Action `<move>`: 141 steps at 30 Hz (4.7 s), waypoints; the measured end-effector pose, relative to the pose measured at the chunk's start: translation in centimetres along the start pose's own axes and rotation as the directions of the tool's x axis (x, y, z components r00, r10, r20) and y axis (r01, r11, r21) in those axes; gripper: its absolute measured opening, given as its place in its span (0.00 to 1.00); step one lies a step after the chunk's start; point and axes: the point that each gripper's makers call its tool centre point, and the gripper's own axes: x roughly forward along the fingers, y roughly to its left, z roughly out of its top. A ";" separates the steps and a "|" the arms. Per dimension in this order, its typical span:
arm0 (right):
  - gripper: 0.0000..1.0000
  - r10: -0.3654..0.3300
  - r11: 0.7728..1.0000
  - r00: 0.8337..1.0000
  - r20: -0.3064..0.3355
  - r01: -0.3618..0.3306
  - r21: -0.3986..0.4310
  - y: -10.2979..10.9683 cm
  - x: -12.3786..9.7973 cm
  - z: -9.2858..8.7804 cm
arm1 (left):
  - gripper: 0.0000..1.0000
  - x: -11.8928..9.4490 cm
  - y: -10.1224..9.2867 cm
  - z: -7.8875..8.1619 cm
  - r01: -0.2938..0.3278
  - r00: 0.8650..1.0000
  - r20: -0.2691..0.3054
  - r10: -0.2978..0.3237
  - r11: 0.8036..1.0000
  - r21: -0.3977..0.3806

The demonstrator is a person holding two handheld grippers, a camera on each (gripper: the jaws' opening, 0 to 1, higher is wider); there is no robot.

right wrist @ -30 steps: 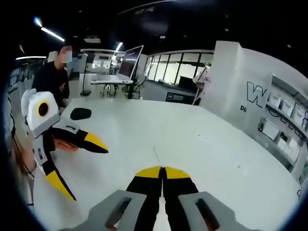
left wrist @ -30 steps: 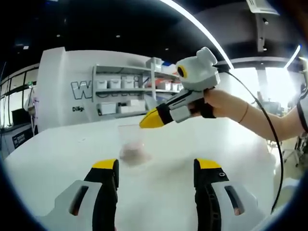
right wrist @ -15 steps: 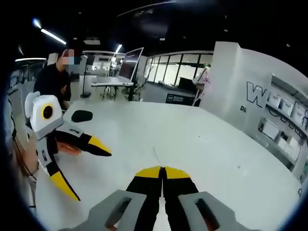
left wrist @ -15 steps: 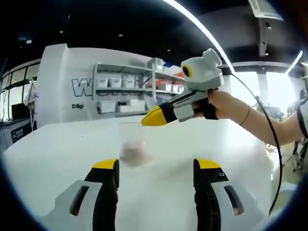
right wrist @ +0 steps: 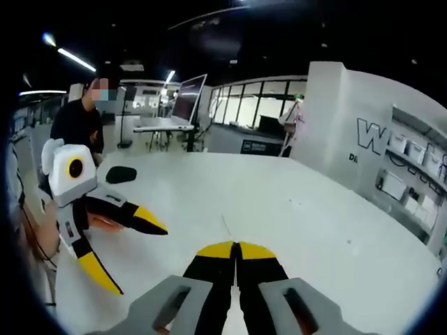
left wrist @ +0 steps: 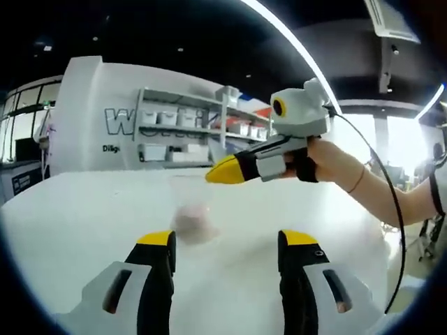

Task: Open the resealable bag by pulling the two sides of the seal apart until the entire bag opening is separated and visibly accessible.

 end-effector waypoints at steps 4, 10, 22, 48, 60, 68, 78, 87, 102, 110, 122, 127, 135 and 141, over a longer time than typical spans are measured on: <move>0.00 0.001 1.000 1.000 0.005 -0.001 0.003 0.1 -0.2 0.1 | 0.56 0.0 0.1 0.0 -0.004 1.000 -0.001 0.004 1.000 -0.010; 0.00 0.011 1.000 1.000 0.009 -0.011 0.017 0.3 -0.6 -0.1 | 0.55 0.0 0.2 0.0 0.000 1.000 0.000 0.000 1.000 -0.021; 0.00 0.028 0.999 0.999 0.020 -0.028 0.035 0.9 -0.9 -0.2 | 0.51 0.2 0.2 -0.1 0.011 1.000 0.000 -0.011 0.998 -0.068; 0.00 0.046 0.998 0.998 0.042 -0.048 0.043 1.8 -1.4 0.1 | 0.46 0.8 0.8 0.9 0.064 0.998 0.035 -0.058 0.974 -0.217; 0.00 0.083 0.994 0.995 0.058 -0.087 0.069 2.4 -1.6 0.0 | 0.39 1.1 0.9 1.0 0.069 0.997 0.037 -0.061 0.953 -0.295; 0.00 0.104 0.991 0.992 0.066 -0.109 0.080 2.7 -1.7 0.0 | 0.38 1.4 1.0 0.9 0.065 0.998 0.038 -0.056 0.949 -0.309; 0.00 0.164 0.975 0.982 0.094 -0.176 0.136 3.6 -1.6 0.1 | 0.35 1.3 1.4 1.0 0.059 0.998 0.041 -0.049 0.947 -0.315; 0.00 0.172 0.973 0.980 0.096 -0.184 0.138 3.7 -1.7 0.1 | 0.34 1.4 1.5 0.9 0.056 0.998 0.039 -0.046 0.944 -0.324; 0.00 0.230 0.952 0.967 0.109 -0.247 0.182 4.5 -1.8 0.0 | 0.32 1.5 1.4 0.9 0.057 0.998 0.039 -0.047 0.938 -0.343; 0.00 0.235 0.950 0.965 0.114 -0.252 0.181 4.7 -2.1 -0.1 | 0.30 1.6 1.3 1.0 0.065 0.998 0.045 -0.052 0.930 -0.362; 0.00 0.262 0.933 0.954 0.144 -0.289 0.215 5.1 -2.2 0.0 | 0.29 1.9 1.1 0.9 0.075 0.997 0.046 -0.062 0.921 -0.382; 0.00 0.282 0.918 0.946 0.160 -0.315 0.240 5.3 -2.3 0.0 | 0.29 2.0 1.0 1.1 0.087 0.996 0.057 -0.070 0.913 -0.398; 0.00 0.290 0.913 0.942 0.168 -0.325 0.248 5.3 -2.4 0.1 | 0.29 2.0 1.0 1.1 0.095 0.995 0.062 -0.076 0.908 -0.407; 0.00 0.300 0.901 0.937 0.180 -0.341 0.268 5.4 -2.5 0.3 | 0.28 2.0 1.0 1.2 0.099 0.995 0.067 -0.078 0.906 -0.411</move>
